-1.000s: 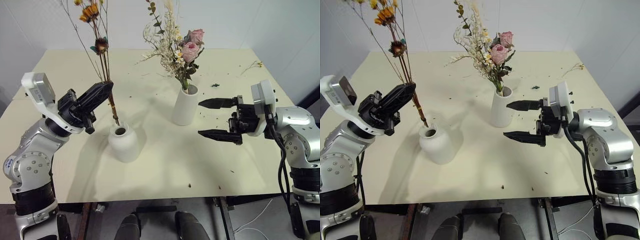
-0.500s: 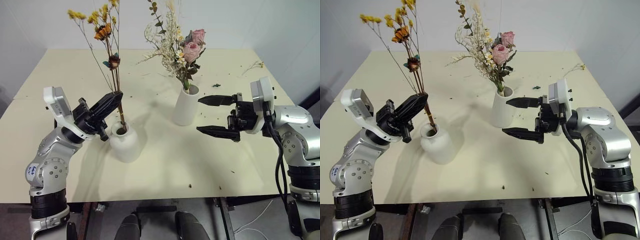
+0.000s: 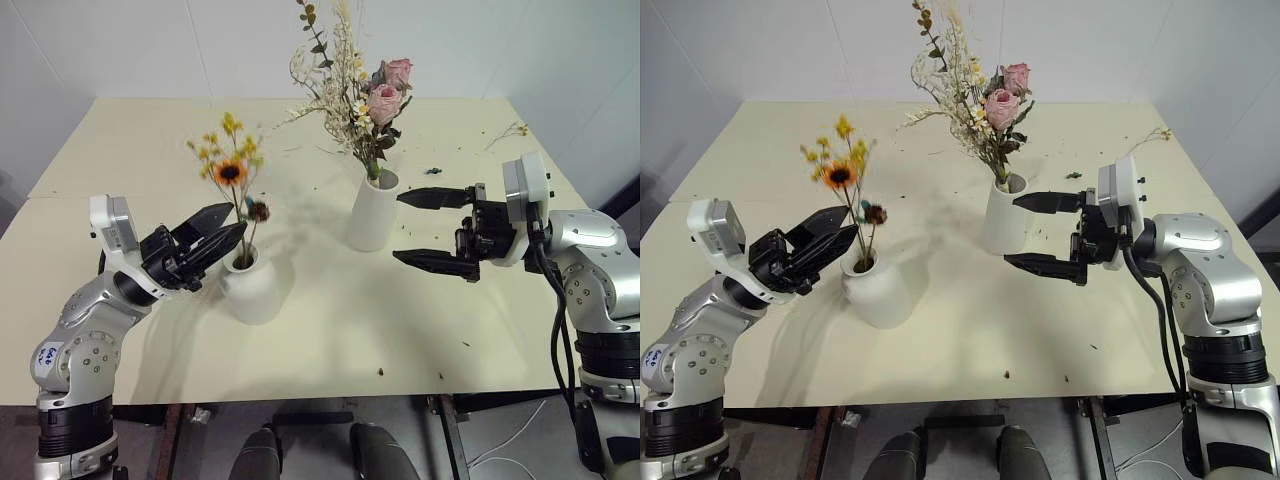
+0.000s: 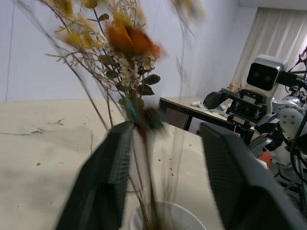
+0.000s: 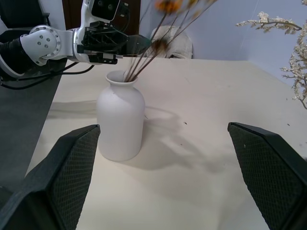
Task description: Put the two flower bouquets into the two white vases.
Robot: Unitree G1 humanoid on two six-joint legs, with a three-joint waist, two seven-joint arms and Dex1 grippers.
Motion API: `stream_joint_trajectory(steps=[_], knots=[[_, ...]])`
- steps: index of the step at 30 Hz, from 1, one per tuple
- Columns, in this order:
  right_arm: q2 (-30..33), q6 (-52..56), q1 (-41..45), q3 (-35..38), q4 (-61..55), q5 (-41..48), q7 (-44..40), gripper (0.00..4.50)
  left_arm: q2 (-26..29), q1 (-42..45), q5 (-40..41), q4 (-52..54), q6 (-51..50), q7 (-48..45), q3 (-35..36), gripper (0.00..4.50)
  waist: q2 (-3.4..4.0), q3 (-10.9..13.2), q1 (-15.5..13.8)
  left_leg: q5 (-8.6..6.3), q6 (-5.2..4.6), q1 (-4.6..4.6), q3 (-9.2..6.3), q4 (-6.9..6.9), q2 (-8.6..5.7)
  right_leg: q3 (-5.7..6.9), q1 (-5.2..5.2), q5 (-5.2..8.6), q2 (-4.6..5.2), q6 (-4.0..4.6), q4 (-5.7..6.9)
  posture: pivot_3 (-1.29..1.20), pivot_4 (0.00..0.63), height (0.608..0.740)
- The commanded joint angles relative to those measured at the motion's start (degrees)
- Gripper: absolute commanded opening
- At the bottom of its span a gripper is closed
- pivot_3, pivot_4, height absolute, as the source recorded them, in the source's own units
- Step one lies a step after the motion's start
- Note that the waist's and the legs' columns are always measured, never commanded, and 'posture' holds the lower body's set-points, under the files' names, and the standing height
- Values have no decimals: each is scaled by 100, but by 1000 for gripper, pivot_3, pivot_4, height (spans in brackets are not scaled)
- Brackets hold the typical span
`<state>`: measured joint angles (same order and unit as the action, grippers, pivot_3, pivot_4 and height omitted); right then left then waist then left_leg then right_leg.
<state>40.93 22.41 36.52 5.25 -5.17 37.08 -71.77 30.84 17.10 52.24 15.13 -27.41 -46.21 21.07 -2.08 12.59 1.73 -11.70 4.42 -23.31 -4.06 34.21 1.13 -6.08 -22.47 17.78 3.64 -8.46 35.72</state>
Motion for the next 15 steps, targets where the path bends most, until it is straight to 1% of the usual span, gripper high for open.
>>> stream_joint_trajectory(steps=[1, 2, 4, 6, 8, 11, 15], knots=[[-8, -155, 12, 173, -25, 35, -7, 4500, 337, 47, -51, 190, 87, -244, 101, 3707, 0, 0, 1, 0, 0, 0, 0, -1, 0, 1, 0, 0, 0, 0, -1, 0, 150, 740], [-12, -171, 30, 167, 8, 21, -10, 4500, 547, -36, -108, 177, 53, -437, 100, 4086, 0, 0, 4, 0, 0, 0, 0, -4, 0, 0, 0, 0, 0, 0, -4, 0, 150, 740], [4, -207, 31, 182, 60, 14, -41, 4500, 826, -173, -212, 172, 36, -669, 99, 4460, 0, 0, 33, 0, 0, 0, 1, -7, 1, 0, -1, 1, -1, 1, -7, 0, 150, 740], [36, -252, 43, 200, 135, 8, -77, 4500, 1213, -321, -537, -42, 231, -935, 178, 4460, 4, 1, 49, -1, 0, 1, 4, -18, 2, -1, -3, 3, 0, 6, -9, 0, 150, 740], [45, -249, 106, 210, 194, -6, -41, 4500, 1593, -324, -854, -521, 511, -1161, 407, 4460, 4, 1, 43, -1, 0, 1, 4, -23, 5, 1, -8, 8, -3, 15, -10, 0, 150, 740], [136, -291, 78, 281, 257, -25, -103, 4500, 1898, -306, -1016, -871, 735, -1420, 592, 4460, 5, 2, 52, -1, 0, 1, 5, -25, 9, 2, -12, 20, -6, 38, -9, 0, 150, 740], [221, -211, 2, 459, 215, -25, 128, 4500, 2139, -200, -1227, -1344, 1098, -1777, 695, 4460, 8, 4, 44, -6, 1, 0, 8, -29, 10, 2, -12, 20, -4, 38, -16, 0, 150, 740]])
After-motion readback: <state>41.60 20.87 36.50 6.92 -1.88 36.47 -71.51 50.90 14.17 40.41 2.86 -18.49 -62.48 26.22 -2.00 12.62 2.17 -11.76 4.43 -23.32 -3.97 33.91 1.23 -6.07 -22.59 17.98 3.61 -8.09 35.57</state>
